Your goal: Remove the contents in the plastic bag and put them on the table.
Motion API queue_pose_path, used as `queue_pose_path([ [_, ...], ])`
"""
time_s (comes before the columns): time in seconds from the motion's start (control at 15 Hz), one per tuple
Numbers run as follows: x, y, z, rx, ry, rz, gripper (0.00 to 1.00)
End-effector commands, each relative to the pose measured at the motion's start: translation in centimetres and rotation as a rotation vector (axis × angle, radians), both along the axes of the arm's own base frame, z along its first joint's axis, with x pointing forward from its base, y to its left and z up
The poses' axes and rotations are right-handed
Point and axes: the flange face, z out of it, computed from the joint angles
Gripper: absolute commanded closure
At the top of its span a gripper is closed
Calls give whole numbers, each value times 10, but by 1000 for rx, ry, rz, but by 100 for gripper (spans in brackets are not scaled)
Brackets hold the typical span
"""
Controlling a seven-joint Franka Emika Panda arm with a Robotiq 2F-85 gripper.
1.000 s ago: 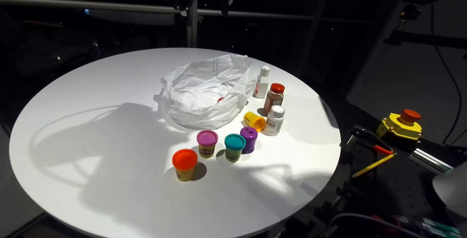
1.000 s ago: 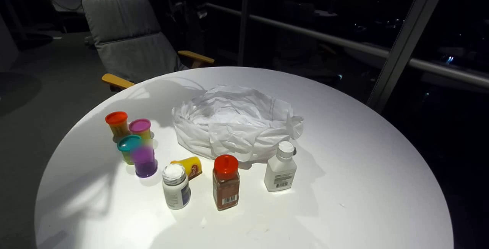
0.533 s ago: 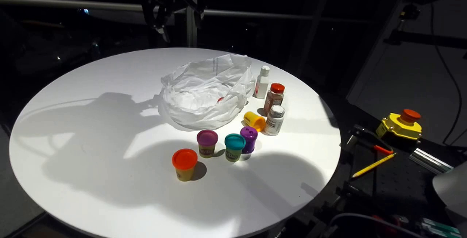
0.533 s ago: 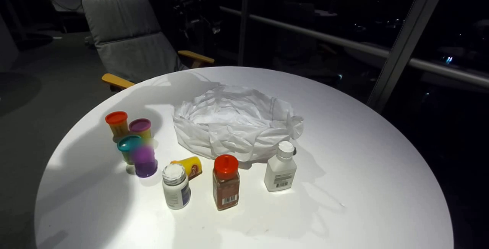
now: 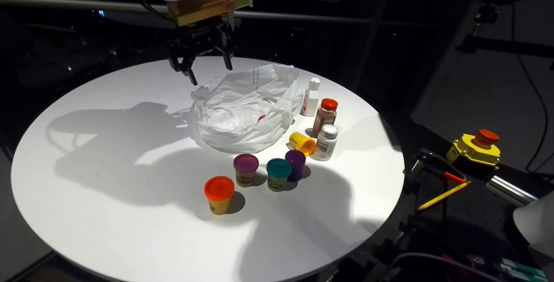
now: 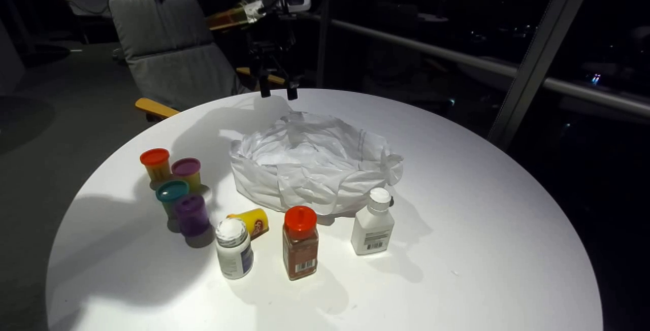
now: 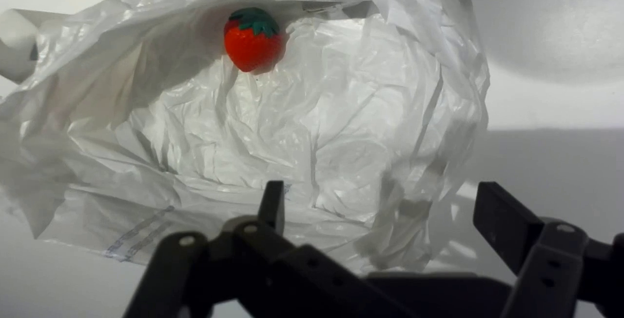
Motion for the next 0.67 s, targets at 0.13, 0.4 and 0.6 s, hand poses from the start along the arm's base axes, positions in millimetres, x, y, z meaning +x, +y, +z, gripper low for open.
queue_pose_path([
  [0.13,11,-4,-36,10,46,-37,0],
  [0.4,20,-2,-42,21,50,-50,0],
  [0.6,21,-2,-37,21,47,-52,0],
])
